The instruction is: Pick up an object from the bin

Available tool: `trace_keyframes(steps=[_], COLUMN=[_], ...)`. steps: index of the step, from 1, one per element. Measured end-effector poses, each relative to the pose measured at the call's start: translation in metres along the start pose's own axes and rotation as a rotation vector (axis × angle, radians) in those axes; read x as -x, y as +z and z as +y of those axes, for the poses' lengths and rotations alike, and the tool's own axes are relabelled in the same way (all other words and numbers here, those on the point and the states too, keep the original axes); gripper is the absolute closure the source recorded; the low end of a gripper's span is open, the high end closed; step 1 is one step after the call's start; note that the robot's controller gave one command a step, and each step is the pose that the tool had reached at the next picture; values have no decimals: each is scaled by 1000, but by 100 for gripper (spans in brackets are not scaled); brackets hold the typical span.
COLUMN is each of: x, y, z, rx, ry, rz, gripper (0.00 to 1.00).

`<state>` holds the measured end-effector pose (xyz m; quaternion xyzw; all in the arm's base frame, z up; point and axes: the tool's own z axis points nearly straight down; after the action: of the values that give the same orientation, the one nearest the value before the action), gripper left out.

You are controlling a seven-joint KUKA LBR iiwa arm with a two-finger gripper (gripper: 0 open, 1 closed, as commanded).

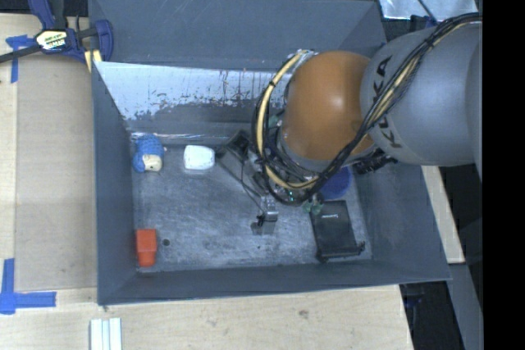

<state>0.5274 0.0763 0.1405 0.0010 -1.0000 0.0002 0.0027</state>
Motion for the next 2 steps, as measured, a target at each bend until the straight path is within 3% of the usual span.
trace_keyframes(steps=[1, 2], x=[58, 58], y=[72, 68], z=[77, 72], rx=[6, 4], ry=[-32, -25], rz=[-13, -14], gripper=[0, 100])
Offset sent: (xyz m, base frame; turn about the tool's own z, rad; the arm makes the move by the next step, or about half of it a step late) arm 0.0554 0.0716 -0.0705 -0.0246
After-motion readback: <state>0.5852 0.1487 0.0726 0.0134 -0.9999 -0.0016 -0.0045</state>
